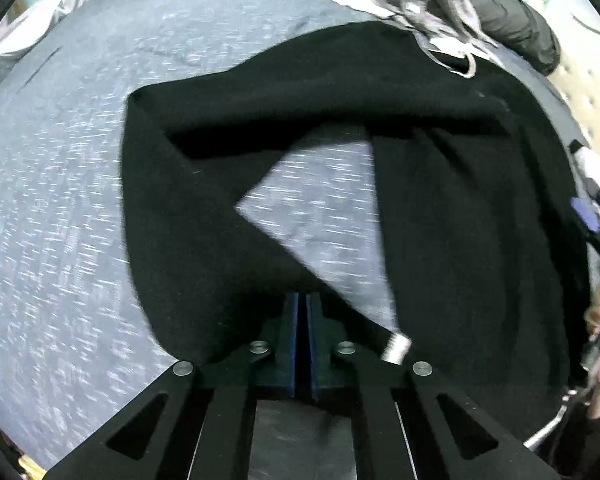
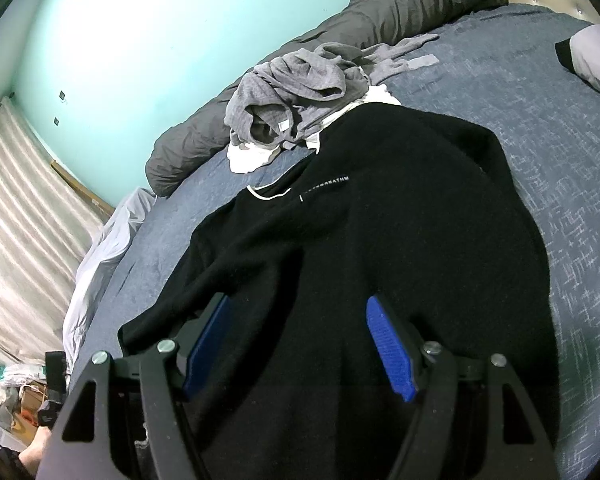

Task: Fold clothes

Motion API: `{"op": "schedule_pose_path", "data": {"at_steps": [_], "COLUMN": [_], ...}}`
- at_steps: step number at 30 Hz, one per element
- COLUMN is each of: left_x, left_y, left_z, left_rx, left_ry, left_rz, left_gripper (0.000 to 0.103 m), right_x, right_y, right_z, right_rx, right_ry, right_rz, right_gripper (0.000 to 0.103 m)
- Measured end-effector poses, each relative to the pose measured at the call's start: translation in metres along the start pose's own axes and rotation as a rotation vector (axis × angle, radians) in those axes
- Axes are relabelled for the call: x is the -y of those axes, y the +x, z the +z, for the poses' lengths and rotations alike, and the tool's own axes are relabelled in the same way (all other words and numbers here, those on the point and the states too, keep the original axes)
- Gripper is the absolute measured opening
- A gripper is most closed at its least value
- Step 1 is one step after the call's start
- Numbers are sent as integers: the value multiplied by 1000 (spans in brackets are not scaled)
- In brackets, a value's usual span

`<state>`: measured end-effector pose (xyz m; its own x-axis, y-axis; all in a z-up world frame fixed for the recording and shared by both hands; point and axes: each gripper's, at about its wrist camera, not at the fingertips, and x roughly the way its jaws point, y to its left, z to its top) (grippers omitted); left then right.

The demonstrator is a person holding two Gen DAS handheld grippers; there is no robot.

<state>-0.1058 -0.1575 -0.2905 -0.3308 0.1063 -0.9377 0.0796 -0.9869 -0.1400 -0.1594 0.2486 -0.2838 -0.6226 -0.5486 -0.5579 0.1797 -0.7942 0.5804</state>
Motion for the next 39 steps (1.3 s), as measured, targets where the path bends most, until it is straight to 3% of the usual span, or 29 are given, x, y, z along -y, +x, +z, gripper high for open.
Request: {"op": "schedule_pose_path", "data": {"at_steps": [2,3,8,11,15,19,25,32,39], "left_x": [11,15,37,34,23,15,-30,-127,-193], "left_y": [-2,0,15,19,19,2,-57,-83,-93], "left_z": [-1,-2,-8,-11,-14,-15,-23,-18,-21], "left_rx": [-12,-17,-58,-59,-61,-32,70,99,128], "left_ry": [5,7,85,96,95,114,27,-150,-278], "left_rz": [-16,-22,21,35,45,63,109,276,332], "left_gripper": [41,62,65,63,13,10,10,10,10], "right_x": [0,1,1,2,4,4,4,5,2], "right_y": [0,-1,-3,-4,-3,-2,-4,-4,0], "right_z": [0,1,0,1,2,2,2,2,1], "right_rx": [0,0,-1,2,-1,-5,-3,-1,-12], "right_ry": [5,6,7,14,28,31,32,41,23], "right_rz": [2,4,10,12,17,22,26,18,9], "right_gripper": [71,71,71,71,71,71,71,71,71]}}
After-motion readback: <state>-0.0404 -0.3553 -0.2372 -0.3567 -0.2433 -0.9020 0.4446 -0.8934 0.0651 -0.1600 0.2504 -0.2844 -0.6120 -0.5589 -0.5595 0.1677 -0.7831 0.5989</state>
